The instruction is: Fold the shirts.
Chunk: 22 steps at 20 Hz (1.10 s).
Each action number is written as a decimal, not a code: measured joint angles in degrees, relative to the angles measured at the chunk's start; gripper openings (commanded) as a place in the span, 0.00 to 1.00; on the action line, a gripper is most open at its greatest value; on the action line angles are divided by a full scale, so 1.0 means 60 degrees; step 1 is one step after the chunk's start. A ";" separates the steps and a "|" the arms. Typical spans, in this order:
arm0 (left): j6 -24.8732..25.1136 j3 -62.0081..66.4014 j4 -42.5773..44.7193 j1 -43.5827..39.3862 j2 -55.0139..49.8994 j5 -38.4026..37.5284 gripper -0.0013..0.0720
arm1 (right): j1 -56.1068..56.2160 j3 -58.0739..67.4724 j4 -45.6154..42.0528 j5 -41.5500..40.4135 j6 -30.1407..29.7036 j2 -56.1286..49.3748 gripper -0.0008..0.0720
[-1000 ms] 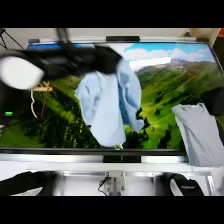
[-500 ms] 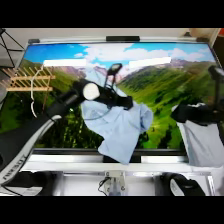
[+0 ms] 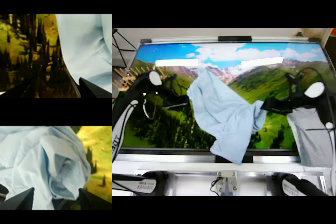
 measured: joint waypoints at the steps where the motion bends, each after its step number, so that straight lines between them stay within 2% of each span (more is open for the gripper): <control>1: 0.0018 -0.0386 -0.0299 0.0091 -0.0018 0.0310 0.84 | 0.0182 -0.0011 0.0113 -0.0357 -0.0168 -0.0302 0.93; 6: 0.0062 -0.1417 -0.1486 -0.0106 -0.0379 0.1909 0.84 | 0.0867 -0.0033 0.0244 -0.2000 -0.0550 -0.1184 0.93; 7: 0.0062 -0.1486 -0.1596 -0.0171 -0.0463 0.2120 0.77 | 0.0914 -0.0033 0.0255 -0.2288 -0.0583 -0.1253 0.93; 8: 0.0058 -0.1537 -0.1694 -0.0244 -0.0550 0.2328 0.53 | 0.0947 -0.0033 0.0255 -0.2514 -0.0597 -0.1308 0.93; 9: 0.0062 -0.1577 -0.1763 -0.0313 -0.0612 0.2503 0.46 | 0.0984 -0.0033 0.0266 -0.2758 -0.0608 -0.1348 0.92; 11: 0.0058 -0.1621 -0.1887 -0.0423 -0.0688 0.2878 0.45 | 0.1038 -0.0033 0.0375 -0.3093 -0.0608 -0.1443 0.92; 12: 0.0058 -0.1636 -0.1916 -0.0463 -0.0714 0.3034 0.36 | 0.1049 -0.0033 0.0452 -0.3198 -0.0608 -0.1497 0.92; 13: 0.0055 -0.1647 -0.1942 -0.0503 -0.0736 0.3209 0.22 | 0.1056 -0.0033 0.0532 -0.3297 -0.0605 -0.1563 0.92; 14: 0.0051 -0.1650 -0.1971 -0.0510 -0.0743 0.3362 0.11 | 0.1067 -0.0033 0.0616 -0.3344 -0.0605 -0.1639 0.78; 15: 0.0040 -0.1661 -0.1978 -0.0517 -0.0758 0.3479 0.06 | 0.1078 -0.0033 0.0703 -0.3355 -0.0605 -0.1698 0.45; 16: 0.0040 -0.1661 -0.1982 -0.0525 -0.0765 0.3563 0.05 | 0.1093 -0.0033 0.0783 -0.3417 -0.0601 -0.1749 0.18; 18: 0.0040 -0.1661 -0.1996 -0.0539 -0.0769 0.3679 0.05 | 0.1089 -0.0033 0.0878 -0.3493 -0.0576 -0.1814 0.16; 19: 0.0087 -0.1639 -0.1993 -0.0535 -0.0761 0.3690 0.09 | 0.1086 -0.0033 0.0918 -0.3508 -0.0568 -0.1829 0.14; 20: 0.0160 -0.1585 -0.1996 -0.0499 -0.0732 0.3679 0.41 | 0.1089 -0.0033 0.0947 -0.3530 -0.0561 -0.1847 0.08; 21: 0.0208 -0.1497 -0.1974 -0.0393 -0.0688 0.3581 0.80 | 0.1089 -0.0033 0.0965 -0.3552 -0.0528 -0.1858 0.08; 22: 0.0226 -0.1399 -0.1931 -0.0255 -0.0637 0.3421 0.87 | 0.1089 -0.0033 0.0984 -0.3552 -0.0528 -0.1865 0.08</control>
